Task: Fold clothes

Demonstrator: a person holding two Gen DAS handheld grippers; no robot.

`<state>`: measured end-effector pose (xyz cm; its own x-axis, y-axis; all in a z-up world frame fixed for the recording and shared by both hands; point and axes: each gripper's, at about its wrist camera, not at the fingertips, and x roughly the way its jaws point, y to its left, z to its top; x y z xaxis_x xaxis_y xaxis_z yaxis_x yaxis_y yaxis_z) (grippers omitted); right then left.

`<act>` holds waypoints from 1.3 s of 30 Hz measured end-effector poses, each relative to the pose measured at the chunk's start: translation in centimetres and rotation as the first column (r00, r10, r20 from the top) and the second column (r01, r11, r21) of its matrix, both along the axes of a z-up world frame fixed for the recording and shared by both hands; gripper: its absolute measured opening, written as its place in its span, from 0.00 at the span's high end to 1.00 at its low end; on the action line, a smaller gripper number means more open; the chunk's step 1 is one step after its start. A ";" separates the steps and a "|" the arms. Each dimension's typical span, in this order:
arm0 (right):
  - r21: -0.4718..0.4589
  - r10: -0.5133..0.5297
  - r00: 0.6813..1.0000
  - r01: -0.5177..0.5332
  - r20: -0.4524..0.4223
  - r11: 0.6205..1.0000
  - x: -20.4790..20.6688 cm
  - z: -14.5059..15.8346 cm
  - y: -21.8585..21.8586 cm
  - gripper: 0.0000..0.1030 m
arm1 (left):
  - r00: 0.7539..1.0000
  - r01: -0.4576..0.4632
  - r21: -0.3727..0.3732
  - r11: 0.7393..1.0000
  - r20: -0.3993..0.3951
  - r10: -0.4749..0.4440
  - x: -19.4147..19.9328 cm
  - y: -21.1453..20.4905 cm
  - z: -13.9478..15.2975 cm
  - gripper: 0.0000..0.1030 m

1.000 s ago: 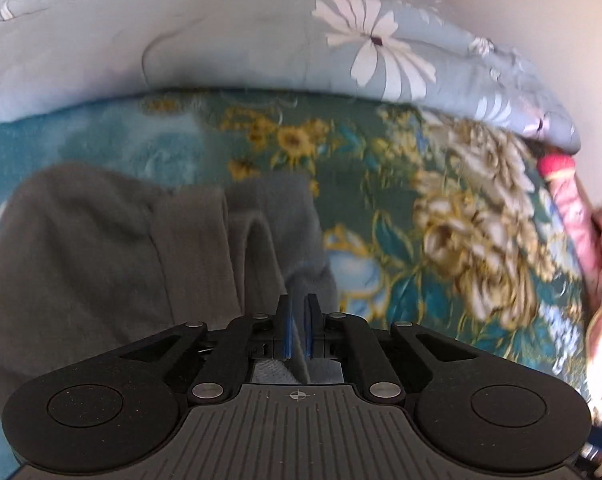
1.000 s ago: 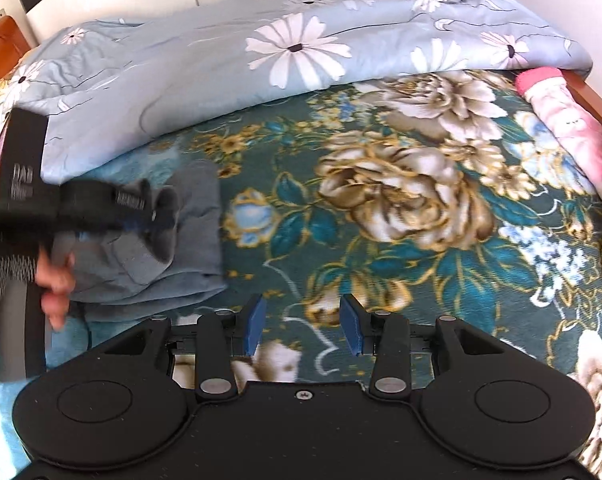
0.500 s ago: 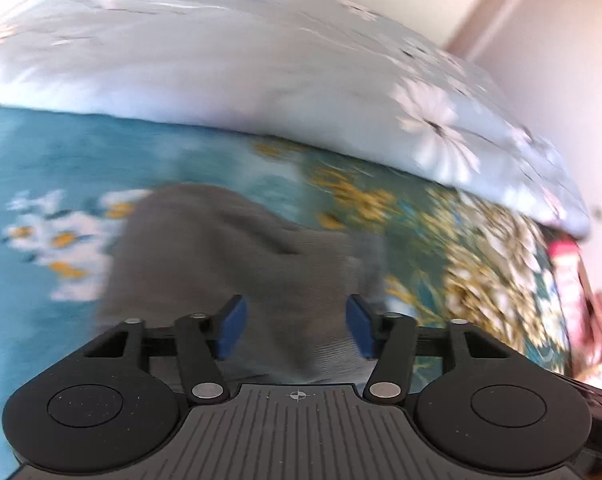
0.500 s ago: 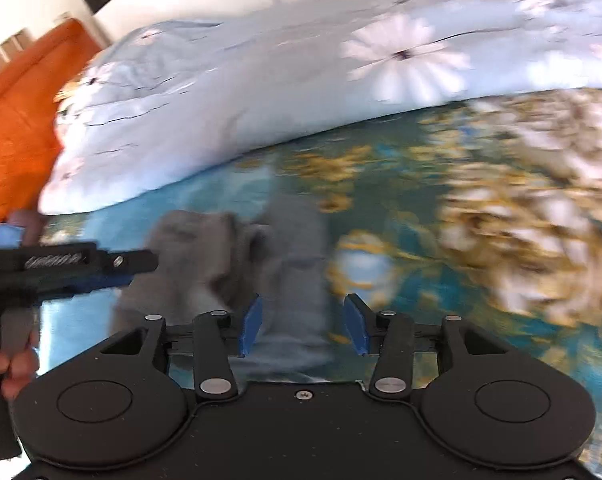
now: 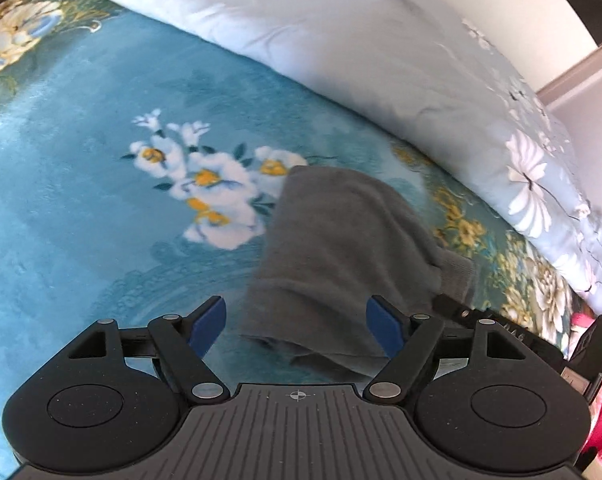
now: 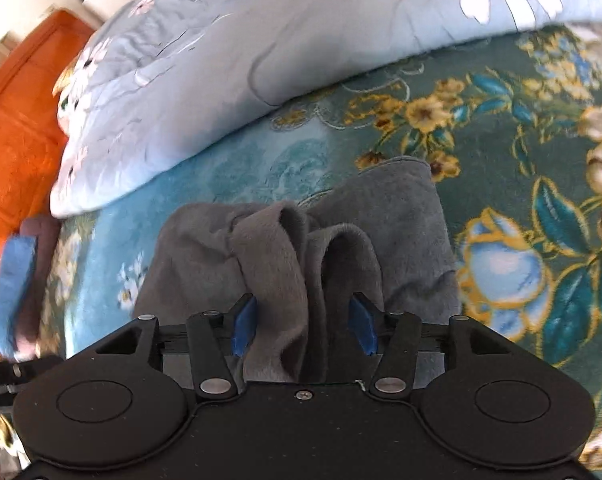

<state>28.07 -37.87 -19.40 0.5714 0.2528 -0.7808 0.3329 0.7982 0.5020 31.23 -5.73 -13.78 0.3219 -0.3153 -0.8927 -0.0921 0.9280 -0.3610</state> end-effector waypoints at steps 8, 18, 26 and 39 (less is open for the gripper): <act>0.126 0.002 1.000 -0.005 0.023 0.992 1.5 -0.7 0.0 0.58 | 0.998 -0.031 -0.029 0.999 -0.048 0.030 1.5 0.4 -1.3 0.27; 0.253 -0.090 0.986 0.051 0.143 0.966 0.0 3.0 -2.9 0.89 | 0.997 -0.058 -0.055 0.997 -0.051 0.055 2.9 0.7 -2.0 0.25; 0.156 -0.149 0.988 0.144 0.027 0.977 -1.5 1.1 -7.2 0.88 | 0.997 -0.049 -0.074 0.996 -0.068 0.044 3.4 0.0 -3.0 0.24; 0.163 -0.147 0.989 0.141 0.027 0.977 -0.6 1.2 -6.1 0.86 | 0.990 0.124 -0.029 0.992 -0.066 -0.126 3.3 -4.7 -5.1 0.21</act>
<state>27.44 -44.02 -18.20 0.6398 0.2853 -0.7136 0.4166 0.6515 0.6340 34.56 -10.47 -18.86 0.2175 -0.3718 -0.9025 -0.0009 0.9245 -0.3811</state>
